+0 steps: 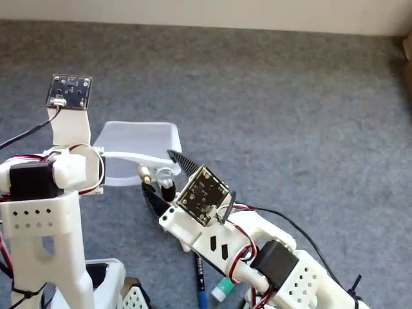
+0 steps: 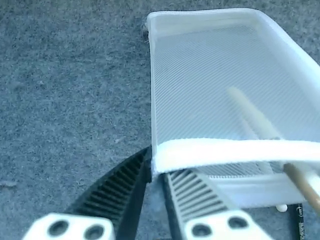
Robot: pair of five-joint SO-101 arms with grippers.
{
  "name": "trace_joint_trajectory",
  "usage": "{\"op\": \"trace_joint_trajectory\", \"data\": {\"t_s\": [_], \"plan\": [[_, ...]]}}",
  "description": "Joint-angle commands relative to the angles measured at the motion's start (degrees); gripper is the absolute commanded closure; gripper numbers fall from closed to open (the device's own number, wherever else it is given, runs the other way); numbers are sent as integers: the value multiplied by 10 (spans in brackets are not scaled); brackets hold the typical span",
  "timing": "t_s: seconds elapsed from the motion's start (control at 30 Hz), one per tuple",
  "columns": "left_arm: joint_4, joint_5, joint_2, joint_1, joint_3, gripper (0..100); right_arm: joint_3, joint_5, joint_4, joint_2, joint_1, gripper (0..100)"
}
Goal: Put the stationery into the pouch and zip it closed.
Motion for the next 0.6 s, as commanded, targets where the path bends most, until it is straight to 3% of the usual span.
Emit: {"op": "trace_joint_trajectory", "data": {"t_s": [0.0,0.17,0.33,0.43,0.57], "plan": [[-10,3,9,-15,-1,993,-41,-3,-2,-9,6,898],[-11,4,9,-12,-7,993,-36,27,-49,36,-20,965],[-26,6,13,-13,-31,993,-67,21,-40,145,14,977],[-21,11,14,-15,-62,993,-121,15,36,153,15,964],[-20,33,14,-15,-95,990,-241,0,185,153,17,843]]}}
